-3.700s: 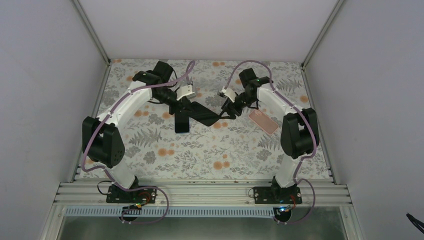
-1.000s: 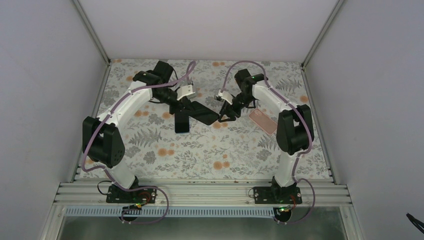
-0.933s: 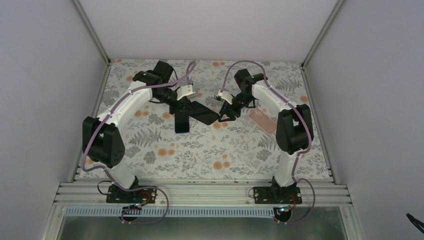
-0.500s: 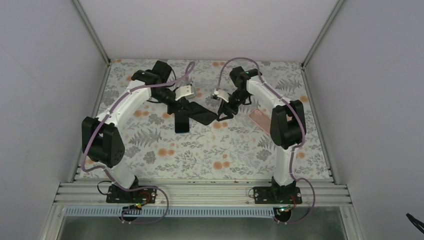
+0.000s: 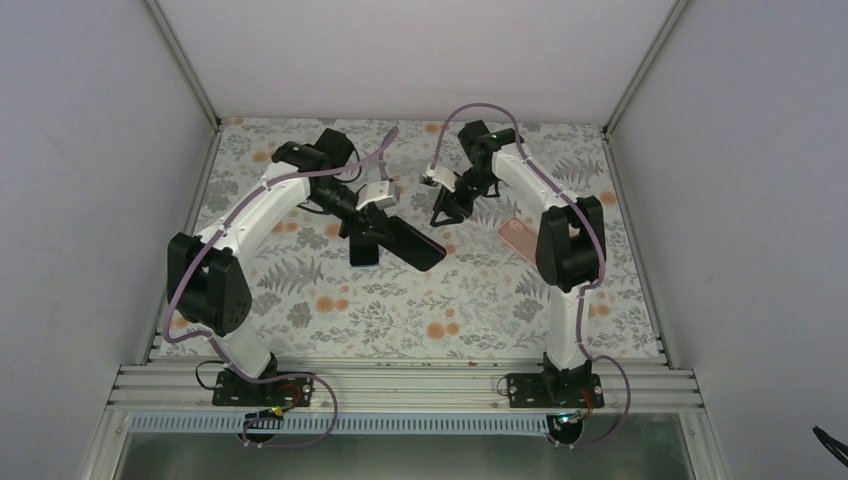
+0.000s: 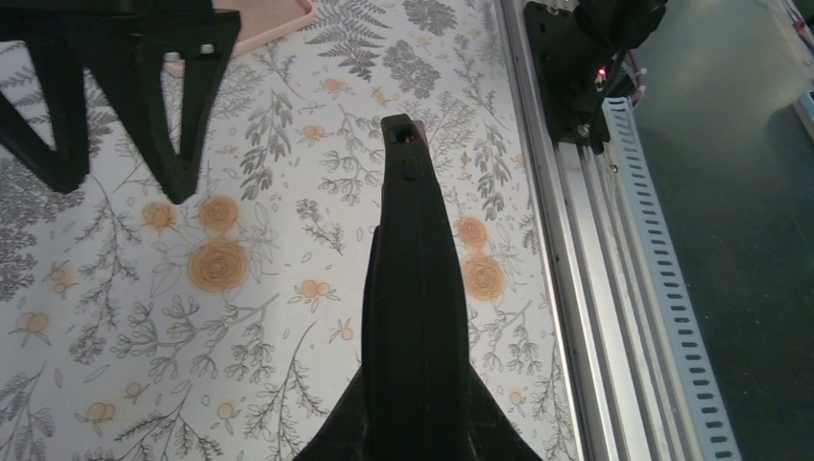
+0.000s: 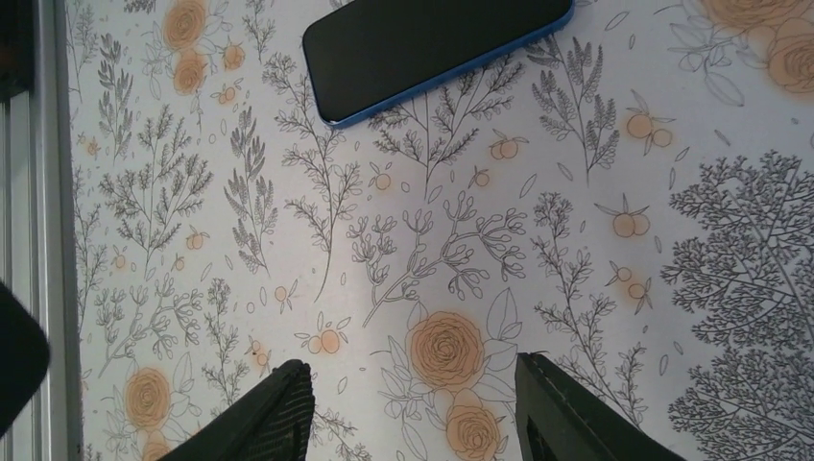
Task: Take the phone out of the phone case
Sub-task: Remove the phone case from the phone.
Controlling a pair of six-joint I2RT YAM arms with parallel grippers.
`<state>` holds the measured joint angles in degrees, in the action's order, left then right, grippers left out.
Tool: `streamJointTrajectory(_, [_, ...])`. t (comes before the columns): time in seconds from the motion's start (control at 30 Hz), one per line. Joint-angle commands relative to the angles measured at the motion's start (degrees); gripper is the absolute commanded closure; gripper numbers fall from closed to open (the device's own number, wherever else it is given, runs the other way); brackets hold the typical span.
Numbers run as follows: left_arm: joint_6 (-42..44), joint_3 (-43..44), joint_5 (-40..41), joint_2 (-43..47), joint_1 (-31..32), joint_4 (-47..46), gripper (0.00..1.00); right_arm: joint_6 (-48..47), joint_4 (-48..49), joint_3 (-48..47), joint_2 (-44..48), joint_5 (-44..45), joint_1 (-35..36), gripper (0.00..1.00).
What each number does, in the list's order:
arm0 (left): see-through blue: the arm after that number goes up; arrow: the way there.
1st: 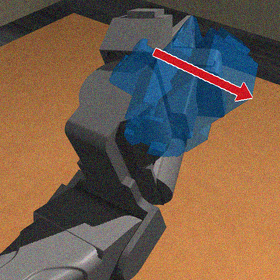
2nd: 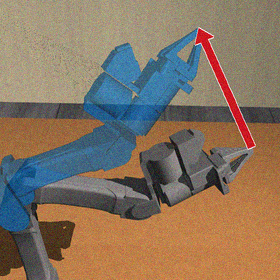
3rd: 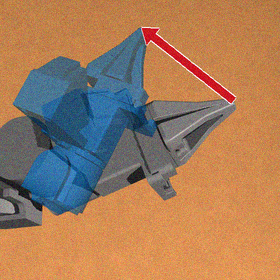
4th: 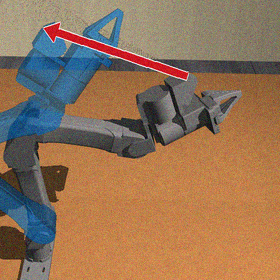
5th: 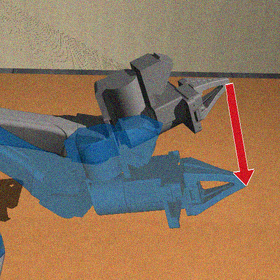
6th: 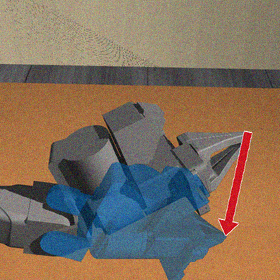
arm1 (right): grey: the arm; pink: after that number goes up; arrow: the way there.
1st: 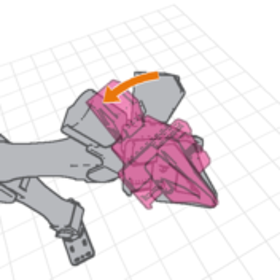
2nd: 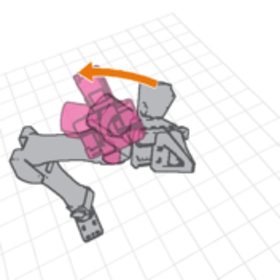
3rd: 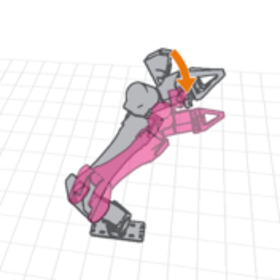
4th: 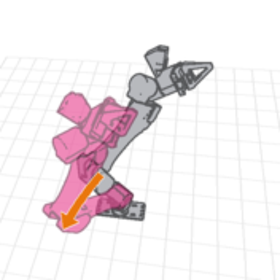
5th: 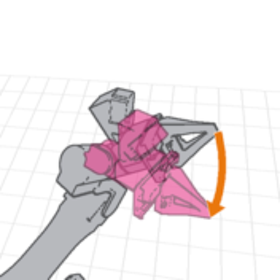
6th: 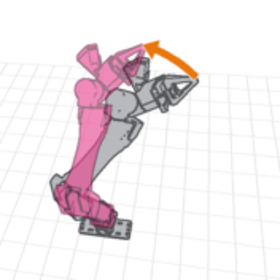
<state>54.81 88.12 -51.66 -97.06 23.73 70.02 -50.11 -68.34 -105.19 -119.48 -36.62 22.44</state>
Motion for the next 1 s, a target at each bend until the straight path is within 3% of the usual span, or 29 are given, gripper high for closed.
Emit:
streamJointTrajectory(0.0, [-1.4, -0.6, -2.1, 0.8, -0.6, -4.7, 0.98, -0.2, 1.0, 3.0, 3.2, -1.9, 0.5, 0.46])
streamJointTrajectory(0.33, [-2.7, -3.3, 1.4, 1.9, -1.4, -7.8, 0.98, -2.4, 2.8, 20.8, 16.7, -3.7, -0.2, 0.43])
streamJointTrajectory(0.97, [-2.9, -0.4, -0.7, 0.1, -1.2, -6.5, 0.98, 1.4, 8.8, 21.3, 16.1, -3.5, 0.4, 0.45])
